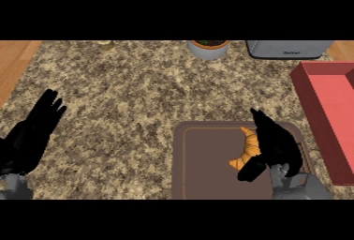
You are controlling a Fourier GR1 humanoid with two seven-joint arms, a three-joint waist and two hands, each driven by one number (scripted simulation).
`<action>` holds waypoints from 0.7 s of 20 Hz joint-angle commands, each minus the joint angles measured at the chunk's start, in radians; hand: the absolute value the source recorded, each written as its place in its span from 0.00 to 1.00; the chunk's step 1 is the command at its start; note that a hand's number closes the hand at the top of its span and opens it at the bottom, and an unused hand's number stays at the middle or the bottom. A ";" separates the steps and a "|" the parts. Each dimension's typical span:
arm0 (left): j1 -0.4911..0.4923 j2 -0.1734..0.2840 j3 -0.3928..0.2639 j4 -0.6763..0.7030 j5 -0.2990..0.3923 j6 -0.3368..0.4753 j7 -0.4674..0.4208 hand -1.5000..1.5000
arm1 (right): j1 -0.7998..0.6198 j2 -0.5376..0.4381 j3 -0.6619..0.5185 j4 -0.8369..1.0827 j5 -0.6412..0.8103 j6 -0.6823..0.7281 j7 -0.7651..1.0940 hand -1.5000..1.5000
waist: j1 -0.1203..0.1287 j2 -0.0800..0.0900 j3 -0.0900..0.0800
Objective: Pick the croissant from the tray and place it in the cardboard box
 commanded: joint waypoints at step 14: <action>0.025 -0.052 0.042 -0.021 -0.048 -0.056 0.009 0.50 | 0.004 0.122 -0.045 0.181 0.112 0.051 -0.006 0.00 | 0.001 0.000 0.000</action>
